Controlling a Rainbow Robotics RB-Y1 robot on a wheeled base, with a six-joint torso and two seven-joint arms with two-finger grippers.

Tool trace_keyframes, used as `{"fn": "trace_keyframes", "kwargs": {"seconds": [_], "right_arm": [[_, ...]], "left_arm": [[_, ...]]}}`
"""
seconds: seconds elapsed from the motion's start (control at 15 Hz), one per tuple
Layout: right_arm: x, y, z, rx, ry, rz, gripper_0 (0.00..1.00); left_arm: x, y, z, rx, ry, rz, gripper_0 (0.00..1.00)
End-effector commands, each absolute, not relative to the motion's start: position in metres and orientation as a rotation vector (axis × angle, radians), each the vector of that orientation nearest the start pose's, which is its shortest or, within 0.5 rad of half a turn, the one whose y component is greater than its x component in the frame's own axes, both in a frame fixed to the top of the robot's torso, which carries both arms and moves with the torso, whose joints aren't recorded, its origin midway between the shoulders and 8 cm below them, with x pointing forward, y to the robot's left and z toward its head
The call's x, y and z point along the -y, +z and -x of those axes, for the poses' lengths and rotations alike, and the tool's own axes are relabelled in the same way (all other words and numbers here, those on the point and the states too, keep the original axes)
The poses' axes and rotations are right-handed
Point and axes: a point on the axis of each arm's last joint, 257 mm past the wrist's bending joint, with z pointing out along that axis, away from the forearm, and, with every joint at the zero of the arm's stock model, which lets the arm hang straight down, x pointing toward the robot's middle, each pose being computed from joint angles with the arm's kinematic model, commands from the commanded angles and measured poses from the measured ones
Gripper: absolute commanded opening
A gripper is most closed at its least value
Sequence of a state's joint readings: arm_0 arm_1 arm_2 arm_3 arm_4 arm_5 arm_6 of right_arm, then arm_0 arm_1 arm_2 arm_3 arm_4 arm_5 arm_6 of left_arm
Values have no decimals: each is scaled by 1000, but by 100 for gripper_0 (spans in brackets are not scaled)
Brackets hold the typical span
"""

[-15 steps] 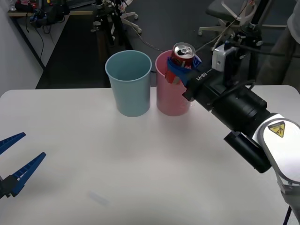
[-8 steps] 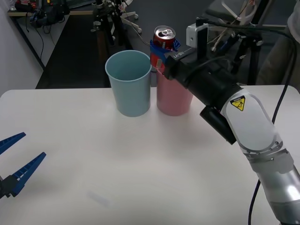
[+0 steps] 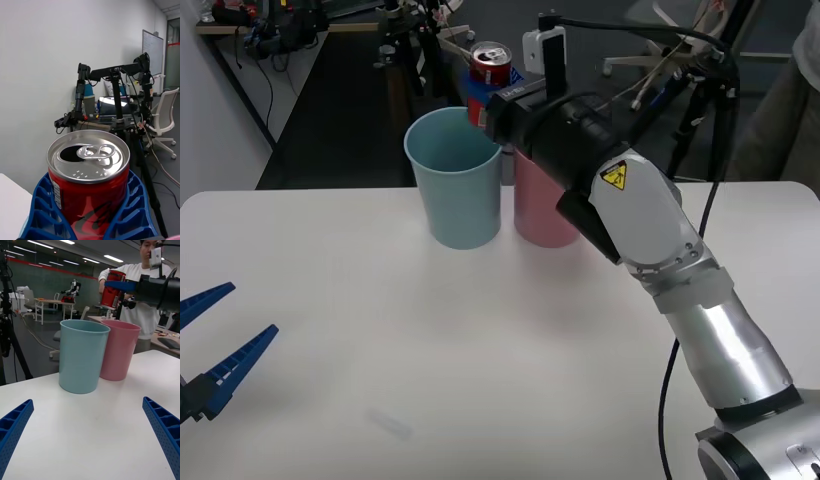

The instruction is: Grasp the object on the table and drop it into the matching bin: aluminum can to the light blue bin, PET bottle to the pink bin.

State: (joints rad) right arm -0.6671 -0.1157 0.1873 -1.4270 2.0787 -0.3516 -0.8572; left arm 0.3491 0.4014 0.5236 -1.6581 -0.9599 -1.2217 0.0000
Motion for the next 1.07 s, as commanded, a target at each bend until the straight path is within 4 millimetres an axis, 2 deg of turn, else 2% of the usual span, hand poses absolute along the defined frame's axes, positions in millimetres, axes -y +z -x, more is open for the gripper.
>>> {"fn": "trace_keyframes", "kwargs": {"seconds": [0.07,0.4,0.93,1.0,1.07], "right_arm": [[-49,0,-627,-1342,525,483,0],[-65,-10,-653,-1369,473,474,0],[-73,-14,-652,-1374,476,482,1],[-74,-13,-651,-1373,477,483,78],[-73,-14,-652,-1373,471,484,100]], "left_arm": [[-330,-169,-342,-1441,-567,-465,100],[-330,-169,-342,-1441,-567,-465,100],[-330,-169,-342,-1441,-567,-465,100],[-330,-169,-342,-1441,-567,-465,100],[-330,-169,-342,-1441,-567,-465,100]]}}
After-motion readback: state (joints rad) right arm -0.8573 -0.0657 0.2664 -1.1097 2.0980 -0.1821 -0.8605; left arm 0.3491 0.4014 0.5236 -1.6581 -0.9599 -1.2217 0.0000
